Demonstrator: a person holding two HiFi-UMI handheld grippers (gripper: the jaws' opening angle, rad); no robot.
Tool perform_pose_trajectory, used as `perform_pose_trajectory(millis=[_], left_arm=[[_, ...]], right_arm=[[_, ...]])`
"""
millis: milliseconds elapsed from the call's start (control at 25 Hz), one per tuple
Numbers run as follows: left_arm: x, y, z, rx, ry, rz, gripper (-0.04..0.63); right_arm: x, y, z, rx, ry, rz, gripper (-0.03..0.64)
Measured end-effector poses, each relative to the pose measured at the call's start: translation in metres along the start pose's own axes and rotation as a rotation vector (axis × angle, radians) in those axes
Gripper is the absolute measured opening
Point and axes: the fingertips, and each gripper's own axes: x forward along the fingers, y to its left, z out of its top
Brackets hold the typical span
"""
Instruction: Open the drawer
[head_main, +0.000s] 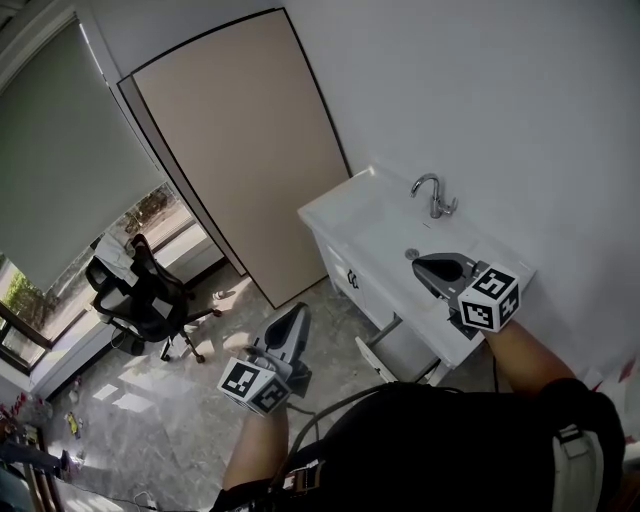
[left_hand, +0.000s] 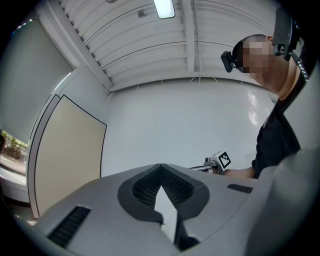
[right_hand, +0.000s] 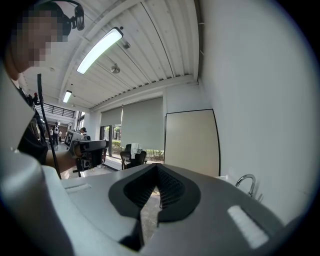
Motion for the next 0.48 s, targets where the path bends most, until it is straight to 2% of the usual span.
perform_pose_trajectory(millis=[480], left_arm=[[-0.0049,-0.0088,0.0008,0.004,0.003,-0.011,0.002]], right_arm=[[-0.0068,0.0071,-0.0032,-0.009,0.012,0.002,-0.003]])
